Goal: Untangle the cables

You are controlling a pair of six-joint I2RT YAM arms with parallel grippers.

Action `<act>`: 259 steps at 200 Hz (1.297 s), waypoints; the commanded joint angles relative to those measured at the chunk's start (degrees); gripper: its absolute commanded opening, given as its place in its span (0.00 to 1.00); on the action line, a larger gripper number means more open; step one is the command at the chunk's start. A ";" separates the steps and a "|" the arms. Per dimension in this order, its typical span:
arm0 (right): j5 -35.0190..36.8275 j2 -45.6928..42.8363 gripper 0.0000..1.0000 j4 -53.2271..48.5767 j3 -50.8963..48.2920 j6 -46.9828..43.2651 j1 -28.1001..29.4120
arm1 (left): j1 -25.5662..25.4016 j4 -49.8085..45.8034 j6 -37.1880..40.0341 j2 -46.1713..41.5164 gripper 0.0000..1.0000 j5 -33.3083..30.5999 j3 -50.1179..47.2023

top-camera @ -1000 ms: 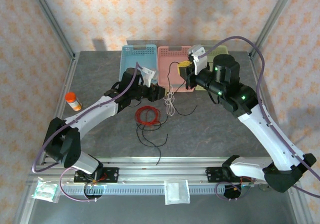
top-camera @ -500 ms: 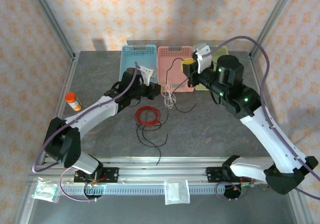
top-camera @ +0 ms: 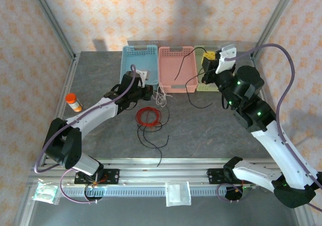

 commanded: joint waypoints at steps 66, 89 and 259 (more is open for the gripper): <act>13.90 6.18 0.00 5.73 0.16 4.38 -0.71 | -0.50 1.15 -5.01 -5.14 0.00 -1.47 -3.38; 13.31 9.50 0.00 6.50 2.64 5.51 -3.56 | -1.04 1.12 -5.52 -5.78 0.00 -2.80 -3.14; -1.15 37.61 0.00 9.36 25.29 15.46 -29.77 | -12.26 2.41 -4.86 5.07 0.00 -8.25 6.78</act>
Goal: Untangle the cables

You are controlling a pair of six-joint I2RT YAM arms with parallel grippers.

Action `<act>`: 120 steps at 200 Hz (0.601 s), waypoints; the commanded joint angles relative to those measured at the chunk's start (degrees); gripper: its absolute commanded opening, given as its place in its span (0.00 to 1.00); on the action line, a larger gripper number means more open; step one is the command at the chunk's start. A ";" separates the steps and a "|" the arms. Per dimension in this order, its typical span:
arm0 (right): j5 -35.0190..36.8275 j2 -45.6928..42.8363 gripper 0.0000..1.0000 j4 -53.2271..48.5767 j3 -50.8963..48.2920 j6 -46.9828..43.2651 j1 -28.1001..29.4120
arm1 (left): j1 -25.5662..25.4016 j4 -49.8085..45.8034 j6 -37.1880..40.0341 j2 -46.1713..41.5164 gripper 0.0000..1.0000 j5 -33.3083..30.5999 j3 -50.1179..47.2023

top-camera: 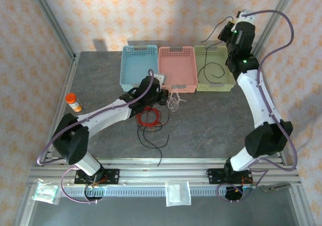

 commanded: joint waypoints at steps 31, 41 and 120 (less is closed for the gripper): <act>-3.85 8.99 0.00 1.57 8.29 1.35 -3.20 | -0.43 1.92 -0.30 -0.26 0.00 -1.31 1.19; -4.21 11.18 0.00 1.47 8.94 1.72 -3.46 | -0.43 1.86 -0.30 -0.27 0.00 -1.53 1.24; -5.55 27.50 0.43 -8.56 20.20 4.46 -4.32 | -0.43 1.81 -1.44 -3.88 0.00 -5.79 -1.62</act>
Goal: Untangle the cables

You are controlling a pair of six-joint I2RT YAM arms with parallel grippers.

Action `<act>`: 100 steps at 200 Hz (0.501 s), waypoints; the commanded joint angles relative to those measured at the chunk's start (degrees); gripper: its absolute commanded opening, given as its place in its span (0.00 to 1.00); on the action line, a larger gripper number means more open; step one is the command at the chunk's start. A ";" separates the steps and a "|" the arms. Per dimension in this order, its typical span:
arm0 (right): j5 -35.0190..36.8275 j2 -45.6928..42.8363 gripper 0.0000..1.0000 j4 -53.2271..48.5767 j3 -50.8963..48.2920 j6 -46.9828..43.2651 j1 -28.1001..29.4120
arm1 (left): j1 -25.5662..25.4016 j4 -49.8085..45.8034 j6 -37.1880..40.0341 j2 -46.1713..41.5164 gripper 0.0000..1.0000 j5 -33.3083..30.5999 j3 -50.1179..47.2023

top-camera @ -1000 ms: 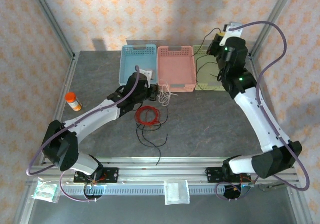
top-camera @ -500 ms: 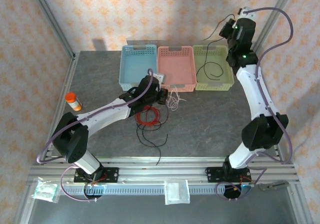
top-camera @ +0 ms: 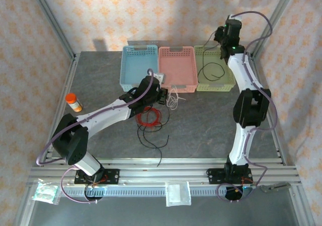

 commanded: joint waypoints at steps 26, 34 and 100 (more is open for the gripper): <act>-0.58 -0.27 0.55 -4.36 2.23 1.88 -0.43 | -0.34 2.12 -1.46 -3.97 0.00 -3.00 -2.59; -0.25 -0.99 0.55 -4.53 1.68 1.86 -0.41 | -0.34 2.04 -1.34 -3.85 0.00 -2.62 -2.53; -2.02 -16.58 0.49 1.21 -16.81 1.12 2.08 | 0.74 3.05 -1.35 -3.53 0.00 1.27 -2.09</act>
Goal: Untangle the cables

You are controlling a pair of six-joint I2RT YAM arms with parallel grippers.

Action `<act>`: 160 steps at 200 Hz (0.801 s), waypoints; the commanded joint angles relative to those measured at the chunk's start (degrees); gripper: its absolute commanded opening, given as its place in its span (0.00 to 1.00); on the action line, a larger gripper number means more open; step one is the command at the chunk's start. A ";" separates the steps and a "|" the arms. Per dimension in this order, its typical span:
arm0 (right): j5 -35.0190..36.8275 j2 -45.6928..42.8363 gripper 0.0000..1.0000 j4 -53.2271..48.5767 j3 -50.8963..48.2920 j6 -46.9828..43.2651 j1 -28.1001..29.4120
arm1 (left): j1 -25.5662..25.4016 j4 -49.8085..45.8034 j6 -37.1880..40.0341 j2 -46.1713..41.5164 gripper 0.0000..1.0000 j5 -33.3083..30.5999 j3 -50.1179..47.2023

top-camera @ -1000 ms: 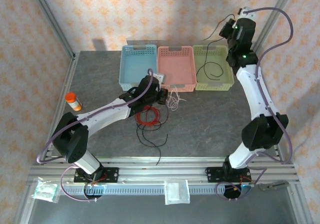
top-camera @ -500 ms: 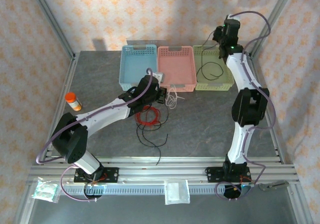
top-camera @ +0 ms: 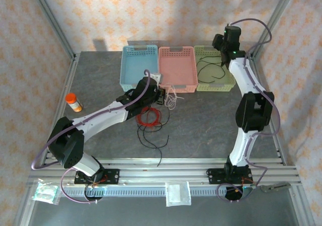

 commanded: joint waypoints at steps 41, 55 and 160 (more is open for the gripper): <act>-8.39 -19.67 0.44 6.25 -18.57 -1.19 4.97 | 2.67 3.14 -0.43 -1.00 0.00 6.30 -0.67; -13.82 -23.28 0.40 8.13 -23.30 -1.96 6.16 | 3.62 3.86 -0.58 -1.26 0.00 7.70 -1.15; -42.80 -33.47 0.34 -1.10 -36.01 -8.81 16.45 | 7.49 1.57 2.93 -0.59 0.00 18.64 1.59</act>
